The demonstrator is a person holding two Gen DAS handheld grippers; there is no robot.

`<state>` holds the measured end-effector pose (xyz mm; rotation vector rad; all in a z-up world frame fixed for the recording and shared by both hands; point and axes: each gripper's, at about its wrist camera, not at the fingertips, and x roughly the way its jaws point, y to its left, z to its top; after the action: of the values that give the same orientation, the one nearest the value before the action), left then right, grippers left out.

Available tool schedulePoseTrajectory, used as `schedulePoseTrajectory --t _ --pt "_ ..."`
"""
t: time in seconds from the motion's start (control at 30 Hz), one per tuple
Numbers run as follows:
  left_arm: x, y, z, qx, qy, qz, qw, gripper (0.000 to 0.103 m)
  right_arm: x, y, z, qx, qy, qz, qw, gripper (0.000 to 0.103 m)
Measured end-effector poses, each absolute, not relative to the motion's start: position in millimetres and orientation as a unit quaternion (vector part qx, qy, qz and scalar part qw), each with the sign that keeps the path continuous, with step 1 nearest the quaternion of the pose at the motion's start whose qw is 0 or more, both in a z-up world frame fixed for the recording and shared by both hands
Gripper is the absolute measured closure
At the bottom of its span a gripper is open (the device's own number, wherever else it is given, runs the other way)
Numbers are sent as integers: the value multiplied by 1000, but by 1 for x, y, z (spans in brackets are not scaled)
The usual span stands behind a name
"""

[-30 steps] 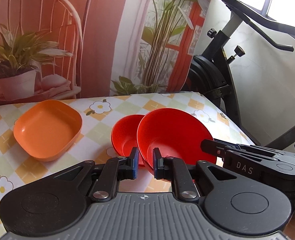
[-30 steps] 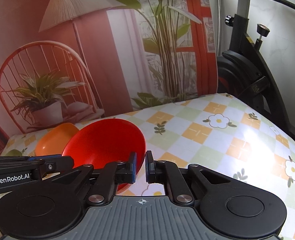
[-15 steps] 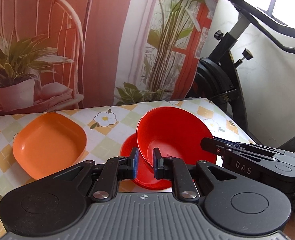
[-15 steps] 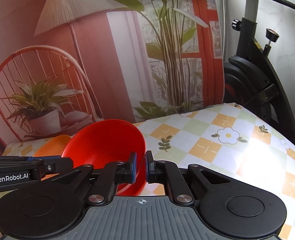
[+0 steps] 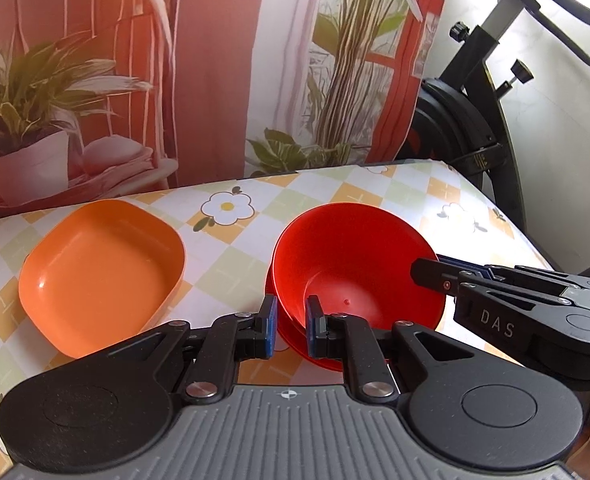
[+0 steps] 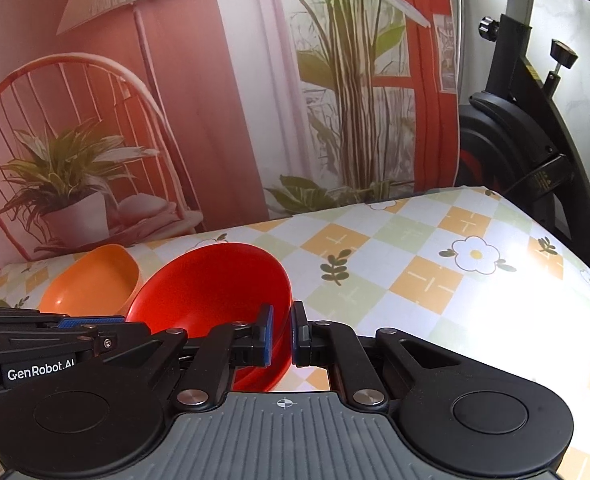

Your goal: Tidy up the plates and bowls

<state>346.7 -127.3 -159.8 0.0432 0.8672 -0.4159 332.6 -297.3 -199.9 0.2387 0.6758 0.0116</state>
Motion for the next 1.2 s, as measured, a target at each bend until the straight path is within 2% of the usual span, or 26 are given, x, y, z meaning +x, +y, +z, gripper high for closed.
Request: schedulePoseTrajectory --t 0.97,1.13,1.2 --pt "344 -135 -167 45 431 -210 877 86 325 -301 -211 127 355 -11 926 93" --pt "345 -131 -166 33 435 -206 876 76 322 -301 -211 133 356 -13 925 88" --pt "343 -128 -164 30 432 -204 878 75 320 -300 -210 134 352 -13 926 88"
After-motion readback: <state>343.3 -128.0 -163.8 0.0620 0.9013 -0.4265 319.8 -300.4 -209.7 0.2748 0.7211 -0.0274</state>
